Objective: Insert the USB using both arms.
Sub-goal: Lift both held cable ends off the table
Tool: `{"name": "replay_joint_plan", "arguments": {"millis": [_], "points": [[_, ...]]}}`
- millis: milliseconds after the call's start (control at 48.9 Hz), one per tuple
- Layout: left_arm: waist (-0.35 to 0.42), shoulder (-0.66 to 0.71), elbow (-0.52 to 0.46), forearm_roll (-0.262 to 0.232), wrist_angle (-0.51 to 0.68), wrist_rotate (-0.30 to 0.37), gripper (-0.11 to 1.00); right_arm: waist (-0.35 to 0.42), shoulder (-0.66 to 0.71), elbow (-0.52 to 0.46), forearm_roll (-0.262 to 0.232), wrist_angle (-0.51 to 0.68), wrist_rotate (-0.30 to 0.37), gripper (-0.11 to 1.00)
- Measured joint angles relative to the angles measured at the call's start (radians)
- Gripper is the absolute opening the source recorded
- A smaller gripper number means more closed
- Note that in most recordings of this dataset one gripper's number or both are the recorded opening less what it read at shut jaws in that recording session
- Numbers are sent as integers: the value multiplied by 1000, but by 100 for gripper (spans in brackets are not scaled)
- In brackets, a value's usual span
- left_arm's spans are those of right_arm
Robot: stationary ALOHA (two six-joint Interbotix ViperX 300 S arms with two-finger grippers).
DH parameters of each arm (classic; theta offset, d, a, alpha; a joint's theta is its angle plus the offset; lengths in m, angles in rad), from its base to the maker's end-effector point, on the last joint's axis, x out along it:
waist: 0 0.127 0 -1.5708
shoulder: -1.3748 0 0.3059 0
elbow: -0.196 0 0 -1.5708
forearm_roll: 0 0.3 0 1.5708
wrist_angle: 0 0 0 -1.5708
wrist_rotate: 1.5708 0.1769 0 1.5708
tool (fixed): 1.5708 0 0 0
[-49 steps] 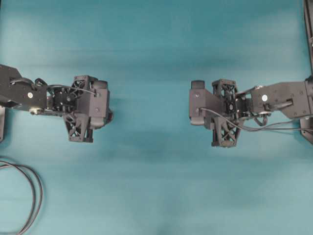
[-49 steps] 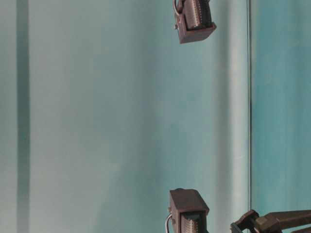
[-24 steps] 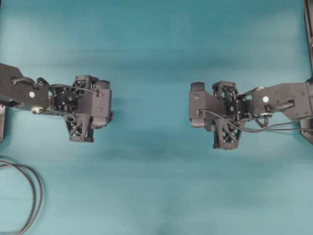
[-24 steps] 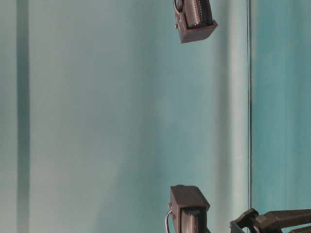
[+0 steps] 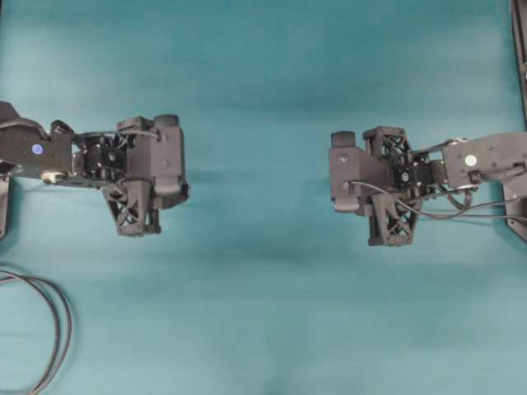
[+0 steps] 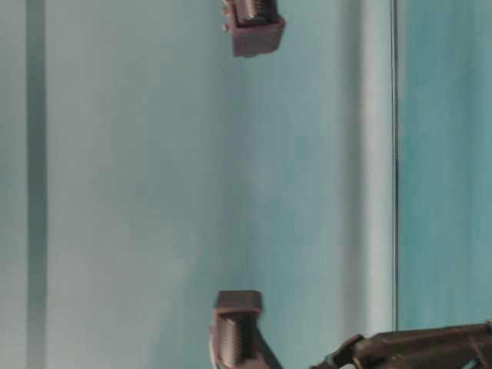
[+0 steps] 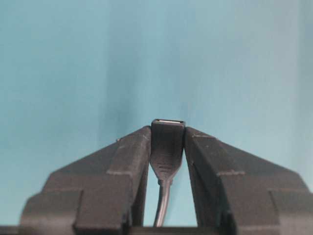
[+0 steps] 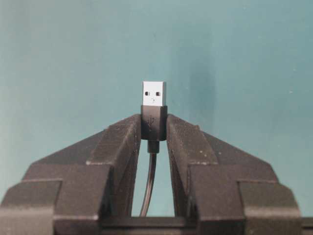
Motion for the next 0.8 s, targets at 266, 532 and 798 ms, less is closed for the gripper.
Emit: {"name": "replay_joint_plan", "arguments": {"millis": [266,532,798], "points": [[25,-31,-28,-31,34,-46,21,0,-44,8,-67,3,2,20],[120,-32,-77,-141,199,-44,21,-8,-46,20,-193,-32,2,20],[219,-55,-186,-296,443,140,21,-67,-86,18,-319,-34,2,20]]}}
